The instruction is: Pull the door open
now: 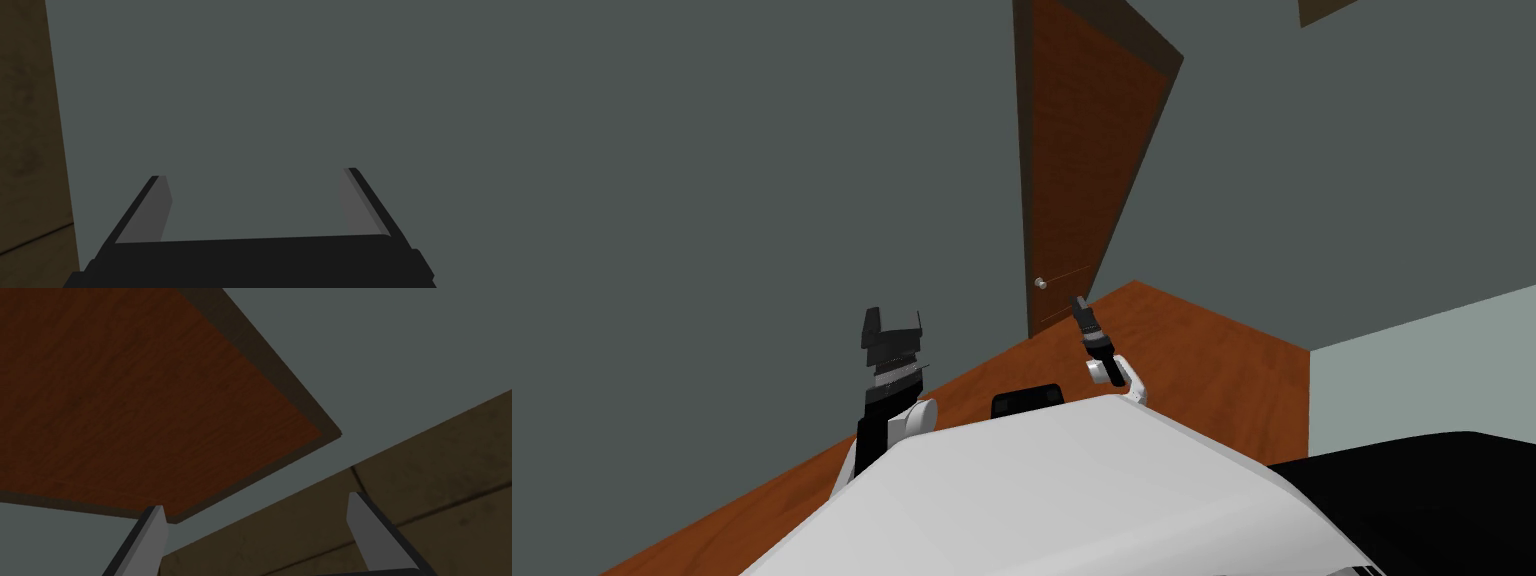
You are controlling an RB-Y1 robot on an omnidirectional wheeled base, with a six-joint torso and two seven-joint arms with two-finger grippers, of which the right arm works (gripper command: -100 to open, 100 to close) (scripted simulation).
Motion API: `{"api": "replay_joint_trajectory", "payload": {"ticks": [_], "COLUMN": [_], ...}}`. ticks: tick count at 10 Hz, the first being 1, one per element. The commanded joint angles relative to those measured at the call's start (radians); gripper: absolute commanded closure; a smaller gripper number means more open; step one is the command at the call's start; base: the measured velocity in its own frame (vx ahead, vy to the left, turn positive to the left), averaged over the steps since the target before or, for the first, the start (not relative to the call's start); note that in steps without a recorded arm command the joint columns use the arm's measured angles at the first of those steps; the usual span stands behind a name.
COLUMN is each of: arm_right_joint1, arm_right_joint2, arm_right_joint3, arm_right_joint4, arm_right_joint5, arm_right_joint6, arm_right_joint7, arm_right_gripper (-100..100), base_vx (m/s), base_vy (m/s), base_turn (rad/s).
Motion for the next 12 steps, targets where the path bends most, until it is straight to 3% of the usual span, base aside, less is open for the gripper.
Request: {"api": "replay_joint_trajectory", "payload": {"ticks": [1, 7, 12], "arm_right_joint1": [-0.02, -0.055, -0.102], "arm_right_joint2": [-0.005, -0.02, -0.038], "arm_right_joint3": [-0.001, -0.007, -0.014], "arm_right_joint4": [0.05, 0.175, 0.321], "arm_right_joint5": [0.018, 0.049, 0.09], "arm_right_joint6": [-0.011, -0.038, -0.073], "arm_right_joint7": [0.044, 0.118, 0.215], "arm_right_gripper": [-100, -100, -100], "base_vx": [0.105, 0.061, 0.063], "base_vy": [-0.016, -0.017, -0.015], "base_turn": [0.024, 0.011, 0.015]}}
